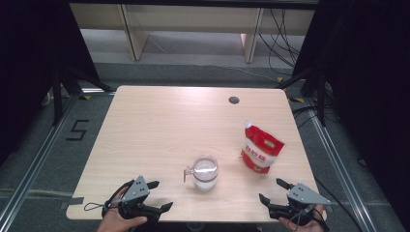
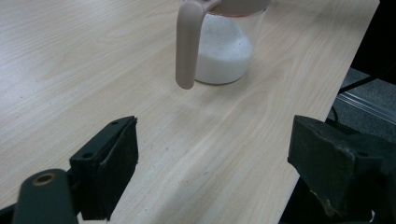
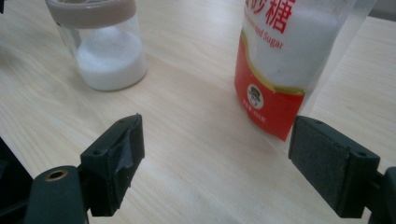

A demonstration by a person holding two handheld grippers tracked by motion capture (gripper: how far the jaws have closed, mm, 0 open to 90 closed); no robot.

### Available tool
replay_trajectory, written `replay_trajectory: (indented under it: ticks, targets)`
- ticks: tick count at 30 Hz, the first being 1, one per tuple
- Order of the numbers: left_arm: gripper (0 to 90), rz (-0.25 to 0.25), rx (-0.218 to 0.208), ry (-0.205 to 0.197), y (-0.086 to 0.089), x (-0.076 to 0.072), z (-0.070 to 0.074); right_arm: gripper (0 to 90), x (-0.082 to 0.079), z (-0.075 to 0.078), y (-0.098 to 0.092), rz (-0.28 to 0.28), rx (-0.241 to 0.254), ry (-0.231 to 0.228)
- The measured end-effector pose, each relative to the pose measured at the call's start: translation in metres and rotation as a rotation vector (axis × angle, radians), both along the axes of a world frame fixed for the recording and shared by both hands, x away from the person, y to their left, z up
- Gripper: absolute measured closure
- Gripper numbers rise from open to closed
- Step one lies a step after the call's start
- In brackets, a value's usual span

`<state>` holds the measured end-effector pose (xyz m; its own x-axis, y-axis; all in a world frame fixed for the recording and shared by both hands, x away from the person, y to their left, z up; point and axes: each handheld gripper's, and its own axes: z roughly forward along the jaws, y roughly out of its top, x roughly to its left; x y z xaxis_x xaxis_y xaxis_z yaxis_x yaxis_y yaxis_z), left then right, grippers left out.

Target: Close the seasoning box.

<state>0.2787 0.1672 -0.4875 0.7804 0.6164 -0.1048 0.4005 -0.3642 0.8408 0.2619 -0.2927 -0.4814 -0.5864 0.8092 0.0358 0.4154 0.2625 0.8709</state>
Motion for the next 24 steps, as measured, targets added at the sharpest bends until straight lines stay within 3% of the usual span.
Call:
replay_trajectory:
  ticks: [2,4,5,9,11,12,16,17,21,24]
  targets:
    - [15.7,-0.002,0.005,-0.003,0.0001,0.0000,-0.0001,18.4,0.0011,-0.0016,-0.0025,0.024,-0.027,-0.011]
    - [15.7,-0.017,0.006,-0.019,0.0013,0.0017,0.0003,18.0,-0.0004,-0.0023,-0.0029,0.011,-0.036,-0.014]
    - [15.7,0.003,-0.008,0.002,0.0011,0.0005,0.0000,17.8,-0.0018,-0.0027,-0.0020,0.004,-0.025,0.003]
    - [15.7,0.003,0.008,0.002,0.0021,0.0012,-0.0014,17.0,-0.0001,-0.0062,-0.0029,0.024,-0.044,-0.010]
    - [15.7,-0.001,0.026,-0.001,0.0026,0.0019,-0.0012,17.0,-0.0011,-0.0071,-0.0028,0.017,-0.053,0.013]
    - [15.7,0.005,0.002,0.002,0.0013,0.0010,-0.0015,17.0,-0.0004,-0.0076,-0.0035,0.030,-0.064,0.009]
    - [15.7,0.005,0.004,0.002,0.0021,0.0011,-0.0011,16.9,-0.0003,-0.0085,-0.0045,0.023,-0.072,0.000]
    - [15.7,0.005,0.008,-0.001,0.0023,0.0011,-0.0006,16.8,-0.0015,-0.0085,-0.0042,0.013,-0.063,0.026]
    - [15.7,0.003,0.013,-0.003,0.0024,0.0012,-0.0009,16.5,-0.0007,-0.0094,-0.0044,0.015,-0.061,0.010]
    - [15.7,0.001,0.007,0.001,0.0015,0.0010,-0.0013,16.4,-0.0030,-0.0093,-0.0030,-0.004,-0.050,0.029]
